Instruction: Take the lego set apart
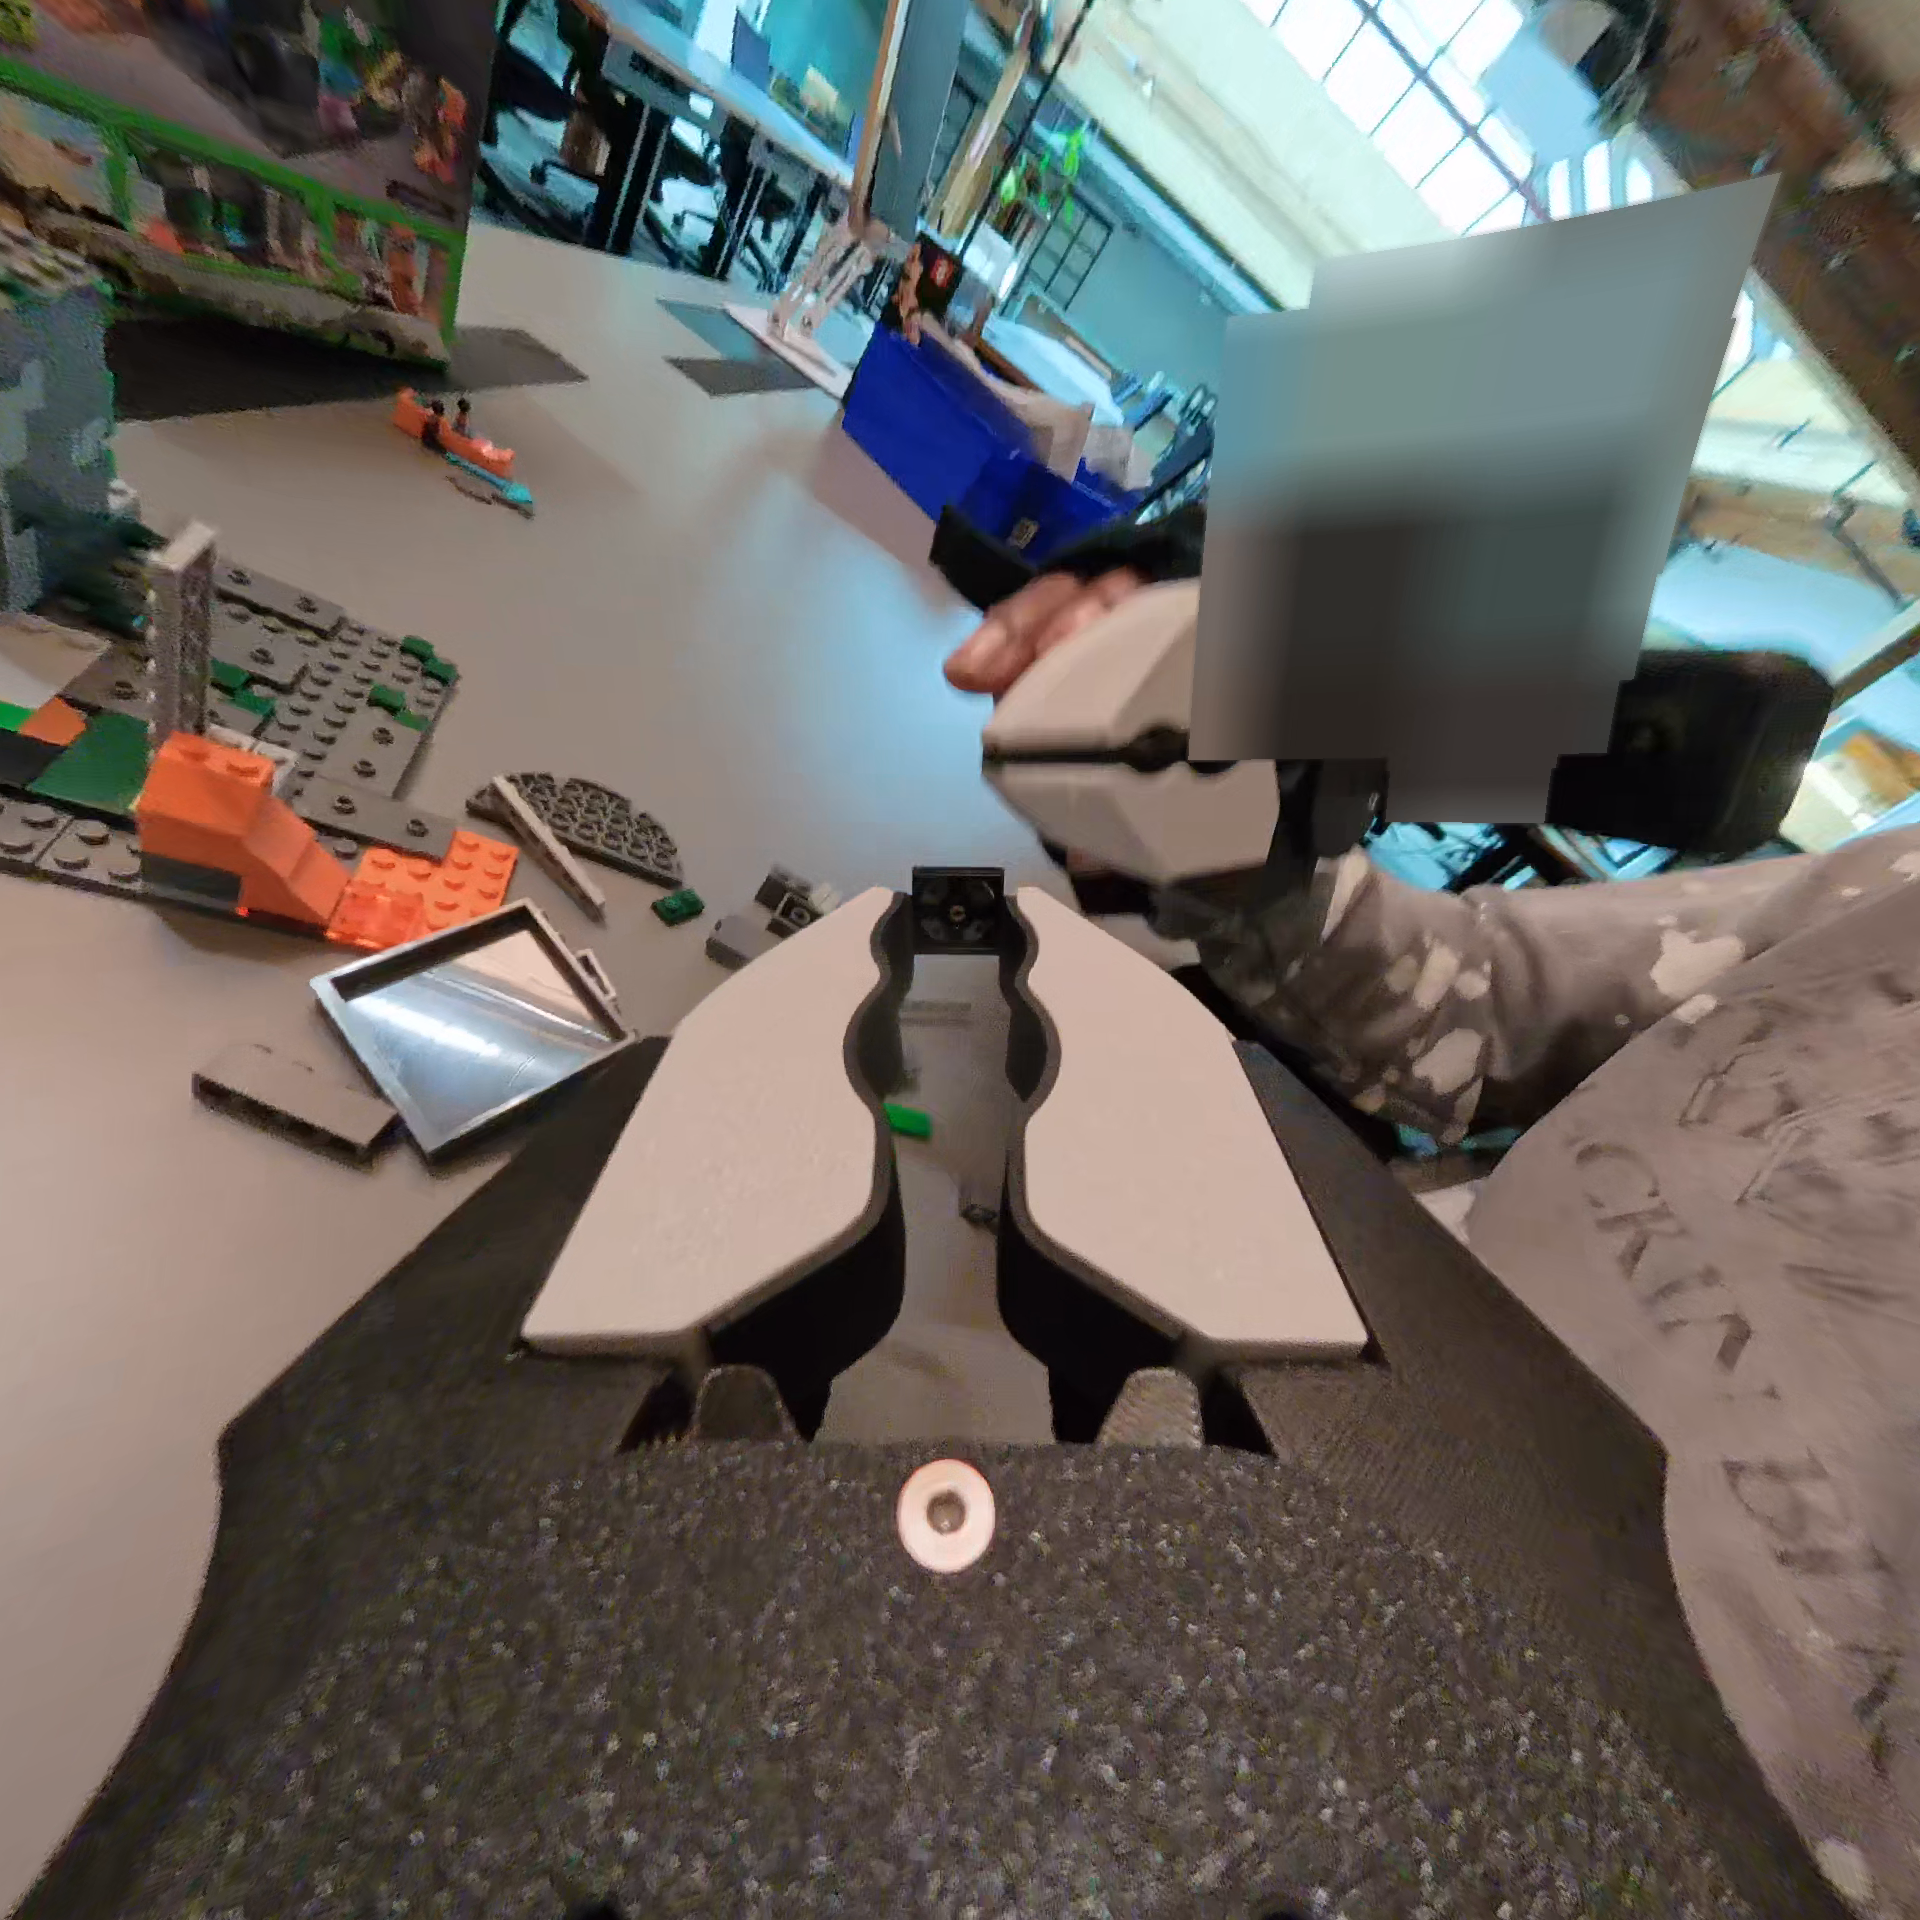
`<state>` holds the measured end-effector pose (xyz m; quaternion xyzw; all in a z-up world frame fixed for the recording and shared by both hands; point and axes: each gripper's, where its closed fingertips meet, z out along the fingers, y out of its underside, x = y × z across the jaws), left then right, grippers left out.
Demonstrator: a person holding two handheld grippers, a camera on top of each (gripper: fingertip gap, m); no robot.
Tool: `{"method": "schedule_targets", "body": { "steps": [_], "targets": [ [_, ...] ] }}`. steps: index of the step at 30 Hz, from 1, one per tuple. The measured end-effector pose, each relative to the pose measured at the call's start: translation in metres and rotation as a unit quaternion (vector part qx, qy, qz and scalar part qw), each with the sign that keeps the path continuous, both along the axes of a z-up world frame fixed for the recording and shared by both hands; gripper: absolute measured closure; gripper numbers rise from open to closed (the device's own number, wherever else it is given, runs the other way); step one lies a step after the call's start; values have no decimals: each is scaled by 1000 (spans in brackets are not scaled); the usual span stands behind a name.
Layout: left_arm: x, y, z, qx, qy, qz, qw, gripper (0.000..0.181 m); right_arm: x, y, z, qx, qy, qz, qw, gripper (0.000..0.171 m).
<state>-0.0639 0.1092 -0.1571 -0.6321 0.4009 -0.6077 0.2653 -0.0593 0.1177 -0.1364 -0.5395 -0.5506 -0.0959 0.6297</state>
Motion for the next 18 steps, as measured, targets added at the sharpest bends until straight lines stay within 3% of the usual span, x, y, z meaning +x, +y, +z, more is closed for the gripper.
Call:
{"method": "schedule_targets", "body": {
  "steps": [7, 10, 18],
  "targets": [
    [-3, 2, 7, -9, -26, 4, 1000, 165, 10, -1, -9, -46, 17, 4, 999, 171],
    [-3, 1, 11, -27, -42, 2, 999, 165, -6, -7, -14, -67, 15, 24, 997, 149],
    [-1, -5, 13, -44, -49, -19, 998, 165, -13, -11, -8, -34, 5, 30, 999, 157]
  ]
}}
